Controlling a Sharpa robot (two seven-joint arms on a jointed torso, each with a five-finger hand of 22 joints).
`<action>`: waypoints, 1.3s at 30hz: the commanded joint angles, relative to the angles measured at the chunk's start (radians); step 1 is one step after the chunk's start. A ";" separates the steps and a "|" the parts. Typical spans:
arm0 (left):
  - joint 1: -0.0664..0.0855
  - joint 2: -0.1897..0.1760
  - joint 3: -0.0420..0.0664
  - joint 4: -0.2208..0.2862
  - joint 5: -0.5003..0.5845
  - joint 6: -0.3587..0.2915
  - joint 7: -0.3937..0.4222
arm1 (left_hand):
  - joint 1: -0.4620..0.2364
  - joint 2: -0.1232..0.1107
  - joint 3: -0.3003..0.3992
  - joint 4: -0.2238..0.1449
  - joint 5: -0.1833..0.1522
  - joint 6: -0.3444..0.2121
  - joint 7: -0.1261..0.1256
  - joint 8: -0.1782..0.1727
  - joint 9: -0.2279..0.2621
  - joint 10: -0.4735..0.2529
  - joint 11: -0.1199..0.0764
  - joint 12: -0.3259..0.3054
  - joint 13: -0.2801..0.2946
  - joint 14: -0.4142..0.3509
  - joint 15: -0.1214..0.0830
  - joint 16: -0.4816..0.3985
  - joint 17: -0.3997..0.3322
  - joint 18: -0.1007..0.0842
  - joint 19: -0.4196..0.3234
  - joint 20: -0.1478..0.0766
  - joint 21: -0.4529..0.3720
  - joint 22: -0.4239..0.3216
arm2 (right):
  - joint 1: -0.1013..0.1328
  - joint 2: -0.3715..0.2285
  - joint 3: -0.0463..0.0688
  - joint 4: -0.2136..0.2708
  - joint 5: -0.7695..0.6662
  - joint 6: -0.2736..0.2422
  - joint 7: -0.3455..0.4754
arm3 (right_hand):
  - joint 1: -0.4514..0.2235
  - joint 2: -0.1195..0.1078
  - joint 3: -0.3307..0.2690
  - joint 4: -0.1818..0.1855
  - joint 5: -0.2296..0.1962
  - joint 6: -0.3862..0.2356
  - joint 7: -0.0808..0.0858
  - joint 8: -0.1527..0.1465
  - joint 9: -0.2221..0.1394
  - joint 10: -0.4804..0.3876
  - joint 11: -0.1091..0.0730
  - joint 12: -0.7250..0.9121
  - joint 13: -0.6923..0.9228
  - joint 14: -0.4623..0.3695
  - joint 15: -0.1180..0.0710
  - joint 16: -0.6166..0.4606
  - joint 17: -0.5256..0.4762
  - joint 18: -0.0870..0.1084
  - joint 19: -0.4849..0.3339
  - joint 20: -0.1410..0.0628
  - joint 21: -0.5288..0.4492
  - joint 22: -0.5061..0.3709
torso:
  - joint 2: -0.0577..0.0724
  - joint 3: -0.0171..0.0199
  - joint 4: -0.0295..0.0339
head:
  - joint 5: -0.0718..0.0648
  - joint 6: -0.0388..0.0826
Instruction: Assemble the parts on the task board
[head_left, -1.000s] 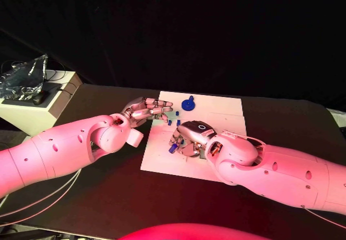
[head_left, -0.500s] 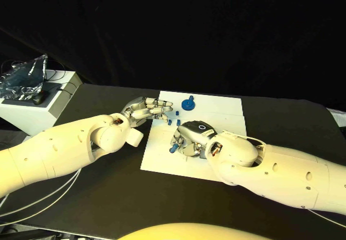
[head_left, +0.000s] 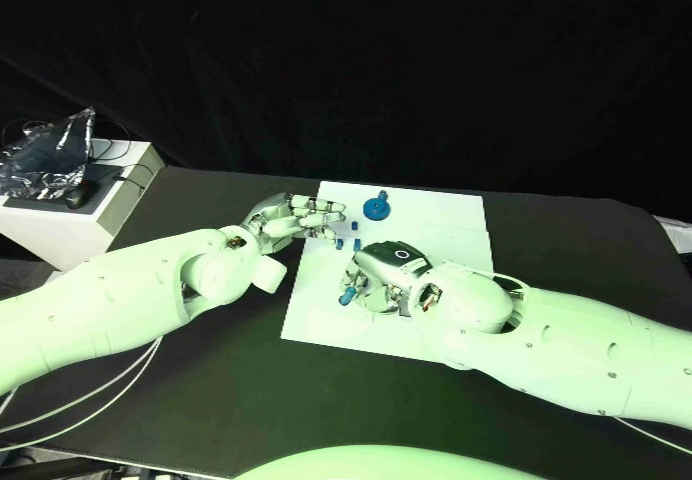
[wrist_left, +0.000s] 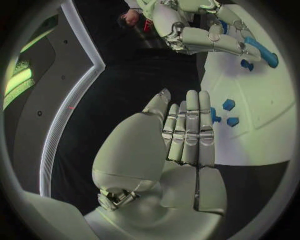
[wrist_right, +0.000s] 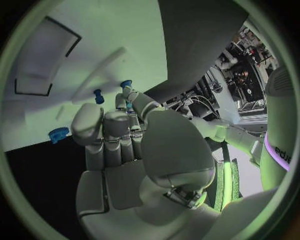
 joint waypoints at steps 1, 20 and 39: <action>0.000 0.000 0.001 0.003 0.005 0.012 0.008 | -0.002 0.006 -0.003 -0.002 -0.001 0.001 0.003 -0.002 0.001 0.001 -0.003 0.003 -0.001 -0.006 0.000 -0.002 -0.001 -0.005 0.004 0.000 -0.003 0.001 | -0.005 0.007 -0.004 -0.014 -0.003 0.015 0.011 | -0.024 -0.013 -0.040 0.011 0.002 -0.007 0.000 0.001 -0.008 0.016 -0.027 0.001 -0.006 -0.004 -0.002 -0.006 -0.002 0.016 0.032 -0.003 -0.008 0.111 | 0.000 -0.0011 0.0006 | -0.001 -0.001; 0.000 -0.004 0.001 0.004 0.004 0.012 -0.005 | -0.002 0.004 -0.004 -0.002 -0.001 -0.007 0.012 -0.001 0.001 -0.003 0.000 0.002 -0.001 -0.006 0.001 -0.002 -0.002 -0.005 0.005 0.000 -0.005 0.003 | -0.014 -0.001 -0.009 -0.010 0.029 -0.071 0.042 | -0.023 -0.063 -0.170 0.066 0.007 -0.101 0.007 0.002 -0.044 -0.117 0.013 0.009 -0.015 -0.012 0.026 -0.026 -0.012 0.039 0.024 0.023 -0.090 0.096 | 0.000 0.0010 -0.0006 | -0.008 0.002; 0.000 -0.005 0.001 0.003 0.004 0.013 -0.005 | -0.002 0.005 -0.005 -0.002 -0.001 -0.008 0.013 -0.002 0.001 -0.004 0.001 0.002 -0.001 -0.006 0.002 -0.002 -0.002 -0.005 0.005 0.000 -0.006 0.002 | -0.013 -0.121 0.005 0.057 0.245 -0.307 0.140 | 0.056 -0.123 -0.320 0.224 -0.011 -0.306 0.038 0.000 -0.050 -0.235 0.036 0.098 -0.019 -0.001 0.039 -0.066 -0.041 0.072 0.044 0.038 -0.333 0.045 | -0.001 0.0006 0.0001 | -0.023 0.020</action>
